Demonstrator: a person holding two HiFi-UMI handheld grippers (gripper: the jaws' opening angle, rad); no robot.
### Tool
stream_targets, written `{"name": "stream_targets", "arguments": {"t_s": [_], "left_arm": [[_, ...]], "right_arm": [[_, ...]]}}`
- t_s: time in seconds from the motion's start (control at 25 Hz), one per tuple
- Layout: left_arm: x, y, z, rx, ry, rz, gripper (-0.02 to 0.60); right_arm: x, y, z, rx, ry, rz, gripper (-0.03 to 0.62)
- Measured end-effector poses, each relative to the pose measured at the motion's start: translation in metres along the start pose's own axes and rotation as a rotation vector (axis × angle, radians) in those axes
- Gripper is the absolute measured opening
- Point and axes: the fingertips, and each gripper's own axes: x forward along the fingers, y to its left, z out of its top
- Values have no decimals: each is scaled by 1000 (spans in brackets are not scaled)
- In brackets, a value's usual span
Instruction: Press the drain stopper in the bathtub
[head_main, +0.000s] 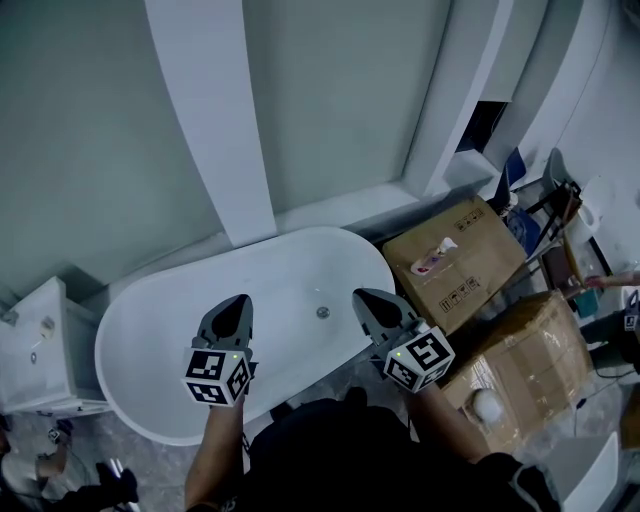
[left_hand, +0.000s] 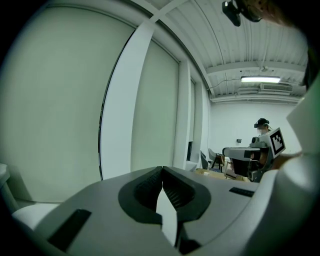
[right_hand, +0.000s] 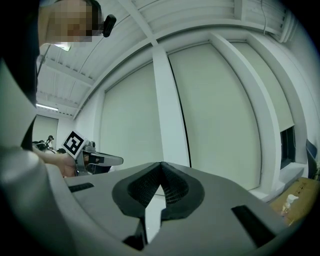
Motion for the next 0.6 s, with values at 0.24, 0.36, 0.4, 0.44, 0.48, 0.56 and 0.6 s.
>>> {"name": "stream_targets", "arguments": {"t_s": [0.24,0.36,0.4,0.44,0.48,0.56,0.6], "left_arm": [[5,-6,0,5,-2,-12,15],[10,-7,3,11,-3,-20,15],[11,-7,4,13,-4,-22,15],[13,-8,4,13,-4,-23,14],[14,-8,5,13,-5,-25,15],[16,-7,6,11,-5,-27,15],[18,-7,7,10,-5,-29,15]], "right_arm": [[-3,-6,-7,8,7,-8,11],[-1,-10,-5,2,6,-11,11],[-1,-11,-4,0,4,-12,11],[-1,-12,-4,-1,2,-15,11],[0,-13,-2,0,1,-18,11],[2,-14,-1,0,-1,-18,11],[4,-15,-1,0,-1,-16,11]]}}
